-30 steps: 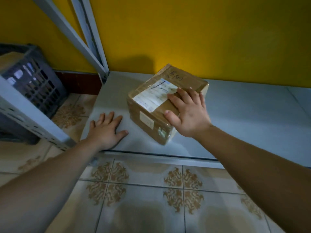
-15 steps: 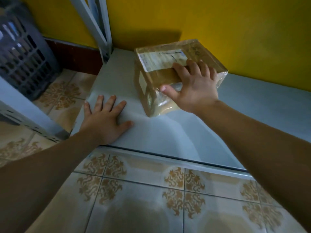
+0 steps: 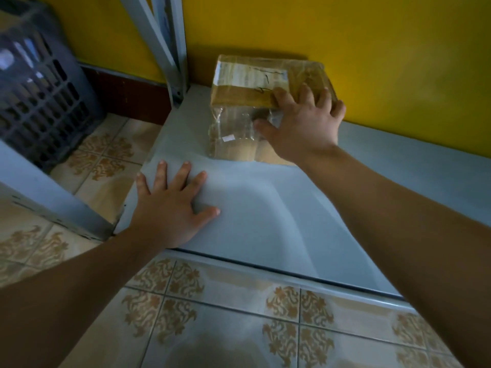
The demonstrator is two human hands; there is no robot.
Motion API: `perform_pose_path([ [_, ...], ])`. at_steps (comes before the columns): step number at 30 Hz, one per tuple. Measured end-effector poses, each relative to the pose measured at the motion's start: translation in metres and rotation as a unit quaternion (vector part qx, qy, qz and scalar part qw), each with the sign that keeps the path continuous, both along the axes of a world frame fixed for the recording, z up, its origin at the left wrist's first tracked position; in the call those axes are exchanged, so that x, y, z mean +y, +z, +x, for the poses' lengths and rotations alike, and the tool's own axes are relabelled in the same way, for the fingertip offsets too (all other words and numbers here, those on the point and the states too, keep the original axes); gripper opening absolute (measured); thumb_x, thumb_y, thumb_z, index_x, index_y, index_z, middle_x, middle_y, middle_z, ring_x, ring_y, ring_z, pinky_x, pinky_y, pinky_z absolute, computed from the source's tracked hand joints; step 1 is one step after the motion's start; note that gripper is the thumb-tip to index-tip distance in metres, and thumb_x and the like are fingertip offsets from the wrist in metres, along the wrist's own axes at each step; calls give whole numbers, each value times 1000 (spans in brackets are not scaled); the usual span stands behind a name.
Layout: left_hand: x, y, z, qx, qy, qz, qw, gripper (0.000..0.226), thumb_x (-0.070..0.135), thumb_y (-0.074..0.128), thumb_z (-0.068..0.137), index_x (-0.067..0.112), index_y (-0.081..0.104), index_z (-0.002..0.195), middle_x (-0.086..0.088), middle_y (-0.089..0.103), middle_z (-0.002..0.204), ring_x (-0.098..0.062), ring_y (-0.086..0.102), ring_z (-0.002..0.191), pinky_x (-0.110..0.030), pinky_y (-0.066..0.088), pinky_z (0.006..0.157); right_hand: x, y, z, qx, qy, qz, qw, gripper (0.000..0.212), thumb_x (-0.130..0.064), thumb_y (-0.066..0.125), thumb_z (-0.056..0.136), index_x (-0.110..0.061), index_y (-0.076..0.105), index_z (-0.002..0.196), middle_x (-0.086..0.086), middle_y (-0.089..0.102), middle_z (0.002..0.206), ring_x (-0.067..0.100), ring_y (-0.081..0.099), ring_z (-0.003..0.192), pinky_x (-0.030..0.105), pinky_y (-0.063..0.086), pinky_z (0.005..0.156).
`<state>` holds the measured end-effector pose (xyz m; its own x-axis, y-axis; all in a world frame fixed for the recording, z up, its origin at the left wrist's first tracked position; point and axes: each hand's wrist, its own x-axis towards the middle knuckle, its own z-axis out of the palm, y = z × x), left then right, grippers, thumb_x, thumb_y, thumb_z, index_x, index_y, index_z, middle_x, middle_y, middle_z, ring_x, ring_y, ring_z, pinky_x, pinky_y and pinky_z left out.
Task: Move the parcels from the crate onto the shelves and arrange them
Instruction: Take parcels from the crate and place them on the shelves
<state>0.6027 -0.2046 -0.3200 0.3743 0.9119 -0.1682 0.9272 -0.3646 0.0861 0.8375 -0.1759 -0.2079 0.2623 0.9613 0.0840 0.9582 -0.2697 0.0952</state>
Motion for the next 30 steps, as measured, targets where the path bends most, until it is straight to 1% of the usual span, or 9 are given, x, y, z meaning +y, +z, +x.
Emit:
perform_pose_path([
  [6, 1, 1, 1, 1, 4, -18, 1000, 95, 85, -1, 66, 42, -5, 151, 7, -14, 162, -32, -20, 146, -61, -10, 115, 38, -5, -28, 9, -12, 19, 1000, 70, -69, 36, 93, -33, 27, 152, 13, 22, 161, 44, 10, 148, 66, 9, 113],
  [9, 1, 2, 1, 1, 4, -15, 1000, 97, 85, -2, 65, 41, -5, 151, 7, -15, 162, -31, -21, 146, -61, -11, 114, 53, -6, -38, 15, -16, 33, 999, 69, -67, 36, 94, -31, 28, 152, 11, 22, 161, 41, 12, 148, 66, 9, 113],
  [11, 0, 3, 1, -3, 3, -15, 1000, 97, 85, -1, 65, 41, -3, 152, 7, -14, 162, -32, -20, 146, -60, -11, 114, 57, -9, -42, 12, -15, 50, 999, 68, -66, 37, 94, -29, 31, 151, 9, 26, 159, 38, 17, 147, 65, 11, 113],
  [15, 0, 1, 0, -4, -2, -4, 1000, 96, 85, 0, 66, 40, -2, 152, 5, -11, 163, -33, -17, 147, -61, -8, 114, 57, -12, -41, 20, -7, 80, 997, 64, -64, 40, 94, -26, 38, 146, 7, 38, 149, 35, 26, 141, 61, 15, 112],
  [20, -1, 3, 1, -4, 1, -12, 1000, 96, 84, -1, 66, 40, -3, 151, 6, -13, 162, -33, -18, 147, -60, -9, 115, 58, -11, -43, 24, -8, 88, 996, 61, -63, 41, 94, -26, 41, 143, 6, 43, 143, 33, 30, 138, 57, 18, 110],
  [22, -1, 4, 1, -4, -1, -15, 1000, 95, 85, 2, 68, 40, -3, 151, 6, -13, 162, -32, -19, 146, -60, -10, 115, 57, -10, -43, 24, -8, 86, 996, 61, -64, 41, 94, -26, 41, 142, 7, 43, 142, 33, 31, 136, 57, 19, 110],
  [26, 2, 6, 0, -7, 4, -34, 999, 86, 82, 18, 79, 42, -1, 152, 8, -14, 162, -30, -22, 146, -59, -12, 115, 56, -3, -44, 42, -7, 48, 998, 65, -62, 44, 93, -27, 35, 147, 6, 38, 148, 34, 27, 140, 58, 16, 112],
  [30, -1, 10, 1, -8, 8, -49, 999, 84, 82, 23, 80, 43, 0, 152, 8, -14, 162, -29, -22, 146, -58, -11, 115, 44, 16, -33, 103, 31, -16, 994, 76, -61, 51, 89, -32, 25, 154, 3, 23, 162, 30, 11, 151, 58, 7, 118],
])
